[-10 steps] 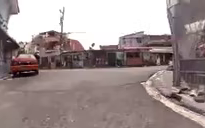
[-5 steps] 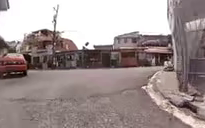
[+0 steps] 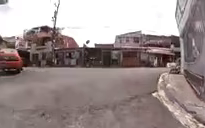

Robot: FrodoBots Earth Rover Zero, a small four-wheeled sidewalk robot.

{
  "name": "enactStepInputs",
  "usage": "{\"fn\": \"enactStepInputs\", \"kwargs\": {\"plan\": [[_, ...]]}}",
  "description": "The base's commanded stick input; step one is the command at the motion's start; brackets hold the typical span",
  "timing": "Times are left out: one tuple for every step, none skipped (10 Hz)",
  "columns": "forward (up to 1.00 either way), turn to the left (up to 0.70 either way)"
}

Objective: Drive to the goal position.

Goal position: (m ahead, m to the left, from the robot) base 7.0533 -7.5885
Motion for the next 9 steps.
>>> {"fn": "enactStepInputs", "kwargs": {"plan": [[1.0,-0.4],[1.0,-0.4],[1.0,-0.26],[1.0,0.0],[1.0,0.0],[1.0,0.0],[1.0,0.0],[1.0,0.0],[1.0,0.0]]}}
